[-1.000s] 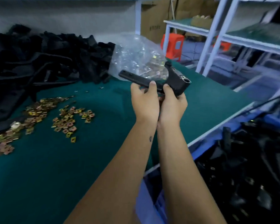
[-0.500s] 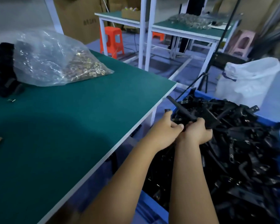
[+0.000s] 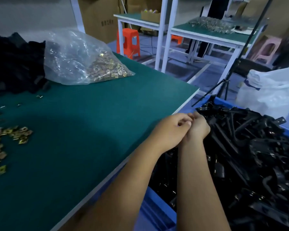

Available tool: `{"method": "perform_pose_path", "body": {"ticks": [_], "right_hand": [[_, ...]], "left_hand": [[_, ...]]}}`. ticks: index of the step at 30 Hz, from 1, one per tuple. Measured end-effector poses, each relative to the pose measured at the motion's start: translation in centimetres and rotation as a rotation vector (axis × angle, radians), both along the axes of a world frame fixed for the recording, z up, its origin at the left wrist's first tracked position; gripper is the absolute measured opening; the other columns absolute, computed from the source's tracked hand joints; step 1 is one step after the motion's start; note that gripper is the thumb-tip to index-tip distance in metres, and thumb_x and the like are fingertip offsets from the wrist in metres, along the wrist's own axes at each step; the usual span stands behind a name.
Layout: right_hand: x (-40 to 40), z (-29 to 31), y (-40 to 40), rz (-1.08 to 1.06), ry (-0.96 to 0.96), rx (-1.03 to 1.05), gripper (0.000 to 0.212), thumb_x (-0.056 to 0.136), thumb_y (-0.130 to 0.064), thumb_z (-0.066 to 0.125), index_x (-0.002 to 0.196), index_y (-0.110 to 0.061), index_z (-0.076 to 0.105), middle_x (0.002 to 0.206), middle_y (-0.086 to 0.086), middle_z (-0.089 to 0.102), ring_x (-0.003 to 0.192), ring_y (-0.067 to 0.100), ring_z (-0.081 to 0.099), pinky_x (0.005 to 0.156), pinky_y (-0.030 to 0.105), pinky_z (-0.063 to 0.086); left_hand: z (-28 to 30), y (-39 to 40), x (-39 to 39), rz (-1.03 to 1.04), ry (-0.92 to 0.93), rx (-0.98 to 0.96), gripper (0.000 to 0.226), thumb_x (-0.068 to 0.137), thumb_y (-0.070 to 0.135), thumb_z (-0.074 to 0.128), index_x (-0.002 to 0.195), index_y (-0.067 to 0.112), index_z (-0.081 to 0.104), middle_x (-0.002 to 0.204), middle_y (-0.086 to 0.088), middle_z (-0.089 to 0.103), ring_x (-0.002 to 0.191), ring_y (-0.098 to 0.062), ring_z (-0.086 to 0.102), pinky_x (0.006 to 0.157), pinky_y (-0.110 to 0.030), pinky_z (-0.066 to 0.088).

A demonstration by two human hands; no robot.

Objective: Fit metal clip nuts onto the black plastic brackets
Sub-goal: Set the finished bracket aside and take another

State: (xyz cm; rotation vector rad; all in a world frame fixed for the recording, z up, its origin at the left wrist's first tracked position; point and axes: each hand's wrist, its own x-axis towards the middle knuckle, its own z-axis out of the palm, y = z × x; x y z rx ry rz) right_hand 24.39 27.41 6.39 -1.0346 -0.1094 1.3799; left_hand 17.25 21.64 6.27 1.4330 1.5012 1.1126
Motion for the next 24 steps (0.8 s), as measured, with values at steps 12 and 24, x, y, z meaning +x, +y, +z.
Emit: {"method": "perform_pose_path", "body": {"ticks": [12, 24], "right_hand": [[-23.7, 5.0, -10.0, 0.731, -0.595, 0.677, 0.022, 0.086, -0.002, 0.048, 0.082, -0.009, 0.070, 0.083, 0.002, 0.070, 0.084, 0.020, 0.066, 0.078, 0.036, 0.054], [-35.2, 0.5, -16.5, 1.268, -1.345, 0.995, 0.022, 0.090, -0.028, 0.042, 0.086, -0.029, 0.063, 0.079, -0.009, 0.064, 0.078, 0.020, 0.060, 0.075, 0.036, 0.043]], "left_hand": [[5.9, -10.2, -19.4, 0.747, -0.178, 0.260, 0.026, 0.096, 0.008, 0.048, 0.075, 0.021, 0.056, 0.060, 0.015, 0.057, 0.057, -0.001, 0.051, 0.055, -0.019, 0.040], [1.4, -25.9, -32.5, 1.559, 0.594, 0.014, 0.031, 0.093, 0.007, 0.051, 0.121, 0.015, 0.063, 0.145, -0.008, 0.048, 0.141, -0.031, 0.026, 0.110, -0.026, 0.021]]}}
